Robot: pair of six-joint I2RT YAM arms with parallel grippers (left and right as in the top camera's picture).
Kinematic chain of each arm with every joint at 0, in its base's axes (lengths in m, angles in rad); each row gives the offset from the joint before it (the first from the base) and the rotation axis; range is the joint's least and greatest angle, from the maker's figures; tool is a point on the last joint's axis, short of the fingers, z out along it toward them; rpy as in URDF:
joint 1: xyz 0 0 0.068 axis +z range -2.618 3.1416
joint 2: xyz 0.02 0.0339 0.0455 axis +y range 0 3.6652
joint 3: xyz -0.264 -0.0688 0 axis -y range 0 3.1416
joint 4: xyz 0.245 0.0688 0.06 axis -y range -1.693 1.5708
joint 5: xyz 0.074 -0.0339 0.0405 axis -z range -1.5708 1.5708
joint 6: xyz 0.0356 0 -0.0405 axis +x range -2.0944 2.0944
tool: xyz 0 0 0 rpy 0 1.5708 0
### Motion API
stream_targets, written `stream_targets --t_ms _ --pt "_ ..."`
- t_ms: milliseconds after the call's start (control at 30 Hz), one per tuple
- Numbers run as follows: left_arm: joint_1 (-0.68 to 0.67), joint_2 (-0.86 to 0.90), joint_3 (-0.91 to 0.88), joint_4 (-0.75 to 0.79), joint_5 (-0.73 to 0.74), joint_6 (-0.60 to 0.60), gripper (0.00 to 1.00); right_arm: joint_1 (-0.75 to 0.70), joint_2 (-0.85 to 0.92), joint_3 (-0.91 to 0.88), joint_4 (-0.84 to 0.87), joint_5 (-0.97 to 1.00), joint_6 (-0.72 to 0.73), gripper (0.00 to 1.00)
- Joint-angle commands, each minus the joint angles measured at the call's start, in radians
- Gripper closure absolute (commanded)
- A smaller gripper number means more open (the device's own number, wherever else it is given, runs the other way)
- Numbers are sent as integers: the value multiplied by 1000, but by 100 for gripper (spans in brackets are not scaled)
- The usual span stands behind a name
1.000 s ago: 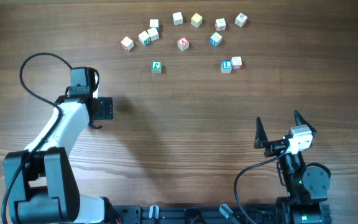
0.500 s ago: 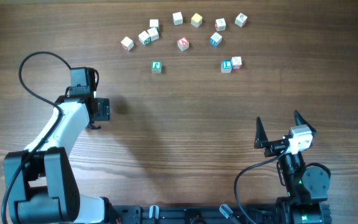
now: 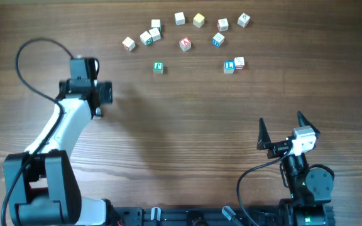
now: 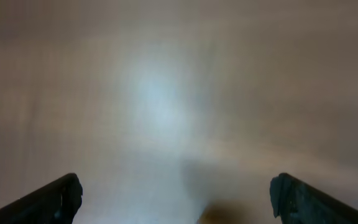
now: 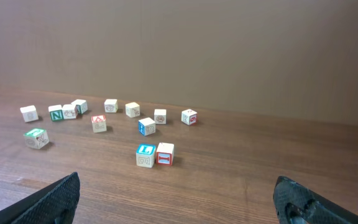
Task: Form a horizontal line
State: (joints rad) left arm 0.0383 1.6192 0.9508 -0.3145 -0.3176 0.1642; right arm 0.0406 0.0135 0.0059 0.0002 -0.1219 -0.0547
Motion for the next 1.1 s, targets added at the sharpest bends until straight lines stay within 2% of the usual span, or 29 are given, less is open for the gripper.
stream_targets --t_ms 0,133,233,633,867,967,1067 --pt "-55 -34 117 91 210 -37 0 7 -6 0 5 10 -14 0" --pt "-101 -30 131 293 370 -204 0 7 -6 0 5 10 -14 0" --pt "-134 2 131 386 464 -287 0 7 -6 0 5 10 -14 0" --pt "-258 336 131 521 465 -288 0 7 -6 0 5 10 -14 0" --pt "-283 428 131 577 463 -289 0 7 -6 0 5 10 -14 0" --pt "-283 455 131 568 462 -288 24 7 -6 0 5 10 -14 1" --pt "-283 462 131 558 456 -288 36 7 -6 0 5 10 -14 0"
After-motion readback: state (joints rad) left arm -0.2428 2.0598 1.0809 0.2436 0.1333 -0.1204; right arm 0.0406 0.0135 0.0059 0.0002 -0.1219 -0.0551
